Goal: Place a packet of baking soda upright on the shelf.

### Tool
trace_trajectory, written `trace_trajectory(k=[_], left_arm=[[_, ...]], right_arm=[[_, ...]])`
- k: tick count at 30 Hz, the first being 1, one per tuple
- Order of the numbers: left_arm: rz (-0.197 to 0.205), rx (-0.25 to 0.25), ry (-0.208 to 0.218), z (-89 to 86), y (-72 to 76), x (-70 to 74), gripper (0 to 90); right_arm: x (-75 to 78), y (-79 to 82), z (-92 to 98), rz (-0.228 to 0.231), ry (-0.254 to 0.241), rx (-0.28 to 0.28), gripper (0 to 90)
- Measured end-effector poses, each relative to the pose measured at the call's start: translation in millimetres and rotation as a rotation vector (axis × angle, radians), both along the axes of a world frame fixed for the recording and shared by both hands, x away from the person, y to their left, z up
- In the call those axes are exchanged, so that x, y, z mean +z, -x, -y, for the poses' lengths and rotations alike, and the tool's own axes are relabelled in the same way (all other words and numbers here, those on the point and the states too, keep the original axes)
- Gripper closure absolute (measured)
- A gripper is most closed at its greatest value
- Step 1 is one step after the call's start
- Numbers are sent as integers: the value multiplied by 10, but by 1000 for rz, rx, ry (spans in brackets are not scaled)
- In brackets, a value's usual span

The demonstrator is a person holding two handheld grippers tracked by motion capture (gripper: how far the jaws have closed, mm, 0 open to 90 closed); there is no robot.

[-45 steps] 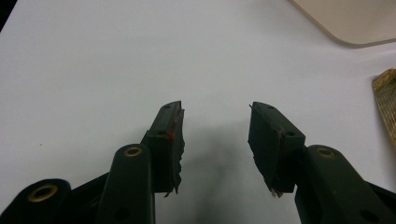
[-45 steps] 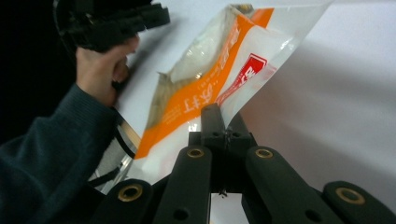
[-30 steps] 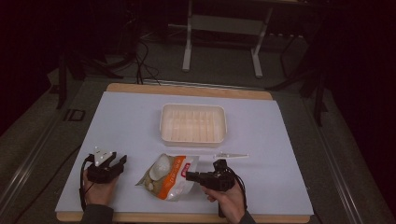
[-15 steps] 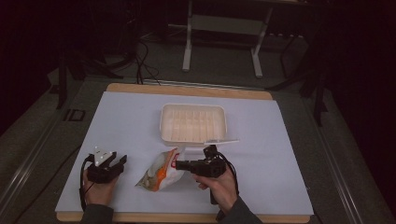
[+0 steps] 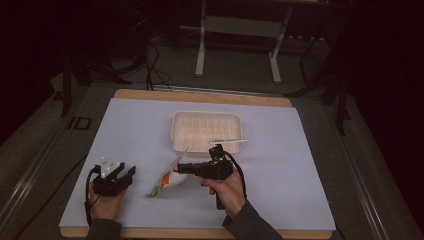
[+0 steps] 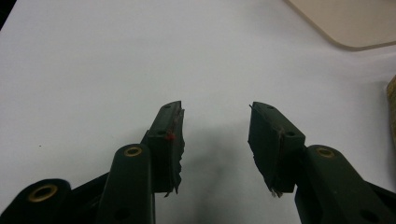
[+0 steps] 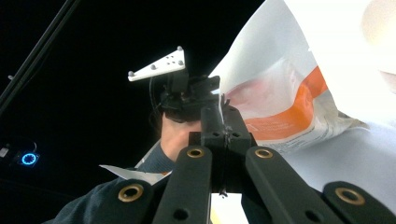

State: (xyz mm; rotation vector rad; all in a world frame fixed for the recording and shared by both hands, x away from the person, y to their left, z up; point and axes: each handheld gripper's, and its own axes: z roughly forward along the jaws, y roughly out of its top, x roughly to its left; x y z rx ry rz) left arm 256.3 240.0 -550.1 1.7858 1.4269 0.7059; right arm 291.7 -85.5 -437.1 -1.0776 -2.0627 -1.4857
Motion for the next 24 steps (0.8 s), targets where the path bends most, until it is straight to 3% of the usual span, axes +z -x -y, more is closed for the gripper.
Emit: trace_trajectory(k=[10,24], left_arm=[[1,2,3,-3,1,1,545],[2,3,3,-2,1,0,545]], right_arm=[[124,-10,24,37,-12,20,900],[350,-95,221,70,-44,9,900]])
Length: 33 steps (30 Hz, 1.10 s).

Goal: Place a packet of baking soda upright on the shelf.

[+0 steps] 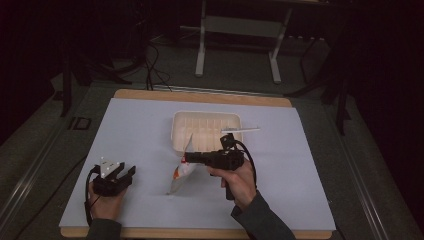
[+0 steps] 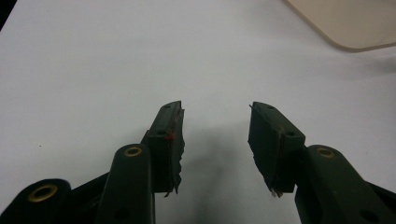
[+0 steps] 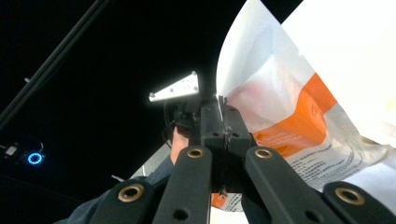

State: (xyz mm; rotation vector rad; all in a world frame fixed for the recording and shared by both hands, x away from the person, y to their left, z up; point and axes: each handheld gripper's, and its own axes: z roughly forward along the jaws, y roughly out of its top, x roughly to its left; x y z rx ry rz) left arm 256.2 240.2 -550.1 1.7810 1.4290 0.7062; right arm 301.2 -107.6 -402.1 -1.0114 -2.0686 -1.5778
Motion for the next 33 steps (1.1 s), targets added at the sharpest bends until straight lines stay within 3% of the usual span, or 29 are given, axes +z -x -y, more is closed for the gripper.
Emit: trace_trajectory(k=[17,33], left_arm=[[-1,0,1,-1,-1,-1,545],[6,-1,8,-8,5,1,545]], right_arm=[[251,-215,119,38,-14,-32,900],[376,-378,33,71,3,-34,900]])
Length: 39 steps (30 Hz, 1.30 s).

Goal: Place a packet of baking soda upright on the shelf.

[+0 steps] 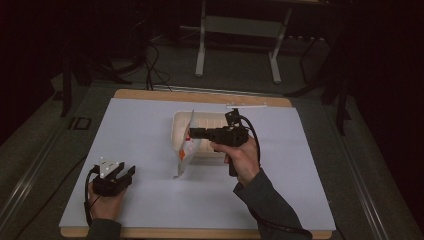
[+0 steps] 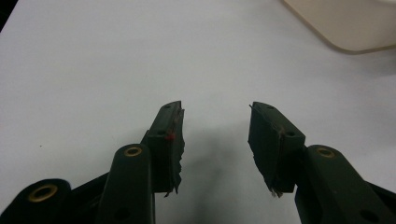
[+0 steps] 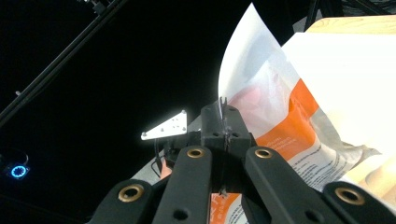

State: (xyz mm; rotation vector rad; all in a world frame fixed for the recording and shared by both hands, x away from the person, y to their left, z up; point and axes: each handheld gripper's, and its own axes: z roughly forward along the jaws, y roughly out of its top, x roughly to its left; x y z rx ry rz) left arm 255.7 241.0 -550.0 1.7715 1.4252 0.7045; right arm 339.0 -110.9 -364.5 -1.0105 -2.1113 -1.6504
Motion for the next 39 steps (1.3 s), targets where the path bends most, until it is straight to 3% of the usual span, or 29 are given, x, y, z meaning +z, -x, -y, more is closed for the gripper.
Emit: trace_trajectory(k=[17,33,39], left_arm=[[5,0,-3,3,9,2,536],[6,-1,-4,5,8,2,535],[6,-1,-4,5,7,2,535]], right_arm=[[145,-175,1,39,9,-26,900],[235,-301,8,48,8,-51,900],[285,-331,9,63,-11,-55,900]])
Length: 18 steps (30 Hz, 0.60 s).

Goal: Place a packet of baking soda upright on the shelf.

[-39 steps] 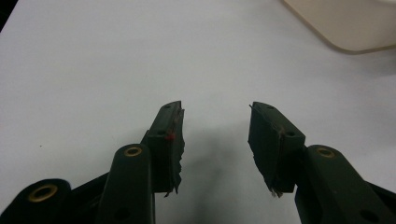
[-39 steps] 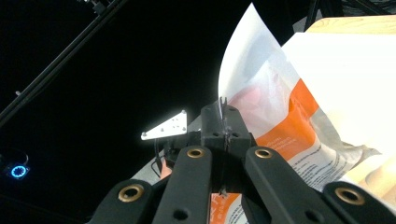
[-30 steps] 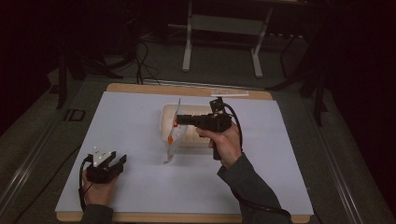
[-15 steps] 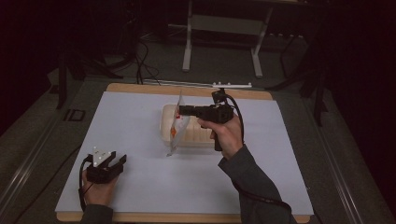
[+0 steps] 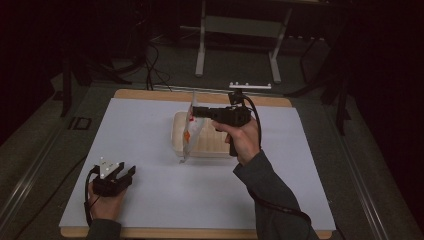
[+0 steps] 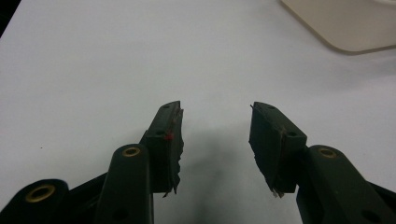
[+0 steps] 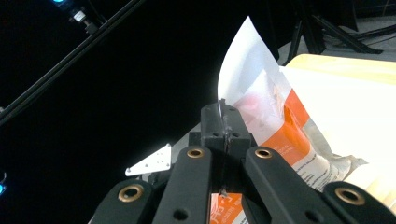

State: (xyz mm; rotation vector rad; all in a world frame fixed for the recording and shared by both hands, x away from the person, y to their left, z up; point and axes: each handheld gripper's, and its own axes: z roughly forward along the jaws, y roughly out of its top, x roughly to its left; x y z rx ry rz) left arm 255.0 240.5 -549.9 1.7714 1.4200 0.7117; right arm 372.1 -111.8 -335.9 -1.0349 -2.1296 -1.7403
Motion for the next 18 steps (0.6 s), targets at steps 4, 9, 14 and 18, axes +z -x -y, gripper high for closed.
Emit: trace_trajectory(k=[4,9,14,18], left_arm=[[0,1,0,0,0,0,536],[-2,-1,0,1,-1,0,536],[-2,-2,1,-1,-2,0,537],[-2,-2,1,0,-2,0,537]], right_arm=[[16,-25,-12,4,-9,-10,900],[22,-65,-25,5,-16,-25,900],[22,-119,-35,6,-29,-33,900],[22,-161,-51,18,-31,-33,900]])
